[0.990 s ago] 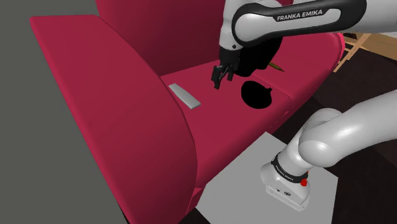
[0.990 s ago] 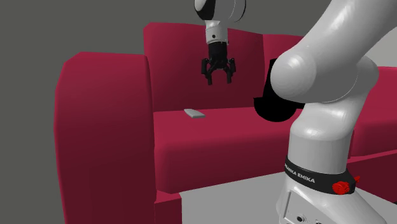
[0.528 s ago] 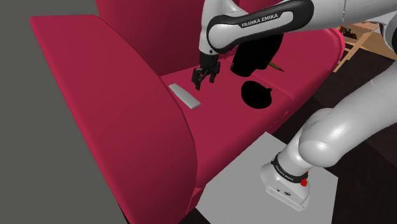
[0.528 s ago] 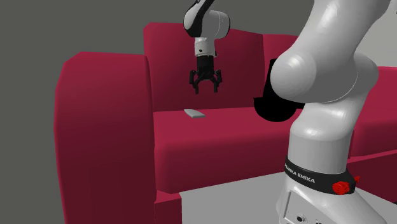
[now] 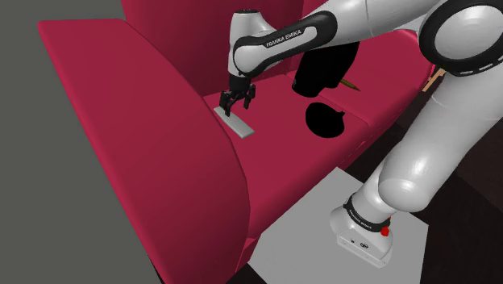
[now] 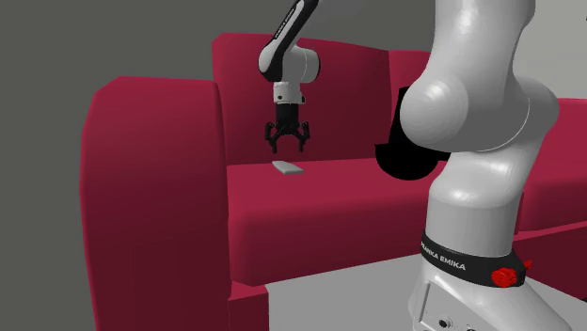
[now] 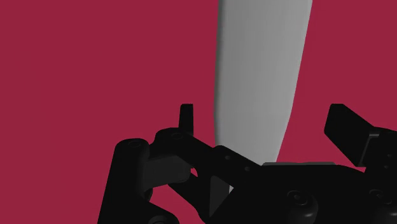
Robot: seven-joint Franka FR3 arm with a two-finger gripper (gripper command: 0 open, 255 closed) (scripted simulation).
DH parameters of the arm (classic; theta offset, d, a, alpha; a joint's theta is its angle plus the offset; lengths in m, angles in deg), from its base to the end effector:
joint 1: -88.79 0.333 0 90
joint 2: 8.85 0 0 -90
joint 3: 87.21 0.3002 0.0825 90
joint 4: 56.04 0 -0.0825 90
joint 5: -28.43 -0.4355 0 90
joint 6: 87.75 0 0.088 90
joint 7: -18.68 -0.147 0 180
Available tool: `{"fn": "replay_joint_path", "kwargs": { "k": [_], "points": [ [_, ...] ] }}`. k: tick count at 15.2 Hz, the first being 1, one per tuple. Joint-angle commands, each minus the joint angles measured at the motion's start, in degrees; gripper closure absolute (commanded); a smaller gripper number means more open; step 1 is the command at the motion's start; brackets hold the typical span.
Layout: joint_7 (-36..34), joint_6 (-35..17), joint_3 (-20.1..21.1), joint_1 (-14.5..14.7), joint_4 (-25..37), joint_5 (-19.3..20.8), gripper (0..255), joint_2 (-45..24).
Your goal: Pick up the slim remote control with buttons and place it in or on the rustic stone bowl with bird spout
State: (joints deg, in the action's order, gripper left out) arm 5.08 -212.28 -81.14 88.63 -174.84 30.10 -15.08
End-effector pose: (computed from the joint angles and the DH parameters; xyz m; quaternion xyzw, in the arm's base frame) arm 0.6023 0.0603 0.2927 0.9982 -0.0590 -0.0029 0.0068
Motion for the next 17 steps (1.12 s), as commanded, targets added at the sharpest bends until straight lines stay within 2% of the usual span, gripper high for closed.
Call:
{"fn": "replay_joint_path", "kwargs": {
  "k": [1, 9, 16, 17],
  "points": [
    [-0.9, -0.9, 0.1, 0.2, 2.7, 0.2, 0, -3.3],
    [-1.2, -6.2, -0.1, 0.3, 0.5, 0.7, 0, -6.4],
    [-1.2, -6.2, -0.1, 0.3, 0.5, 0.7, 0, -6.4],
    [-1.2, -6.2, -0.1, 0.3, 0.5, 0.7, 255, -6.4]
  ]
}}
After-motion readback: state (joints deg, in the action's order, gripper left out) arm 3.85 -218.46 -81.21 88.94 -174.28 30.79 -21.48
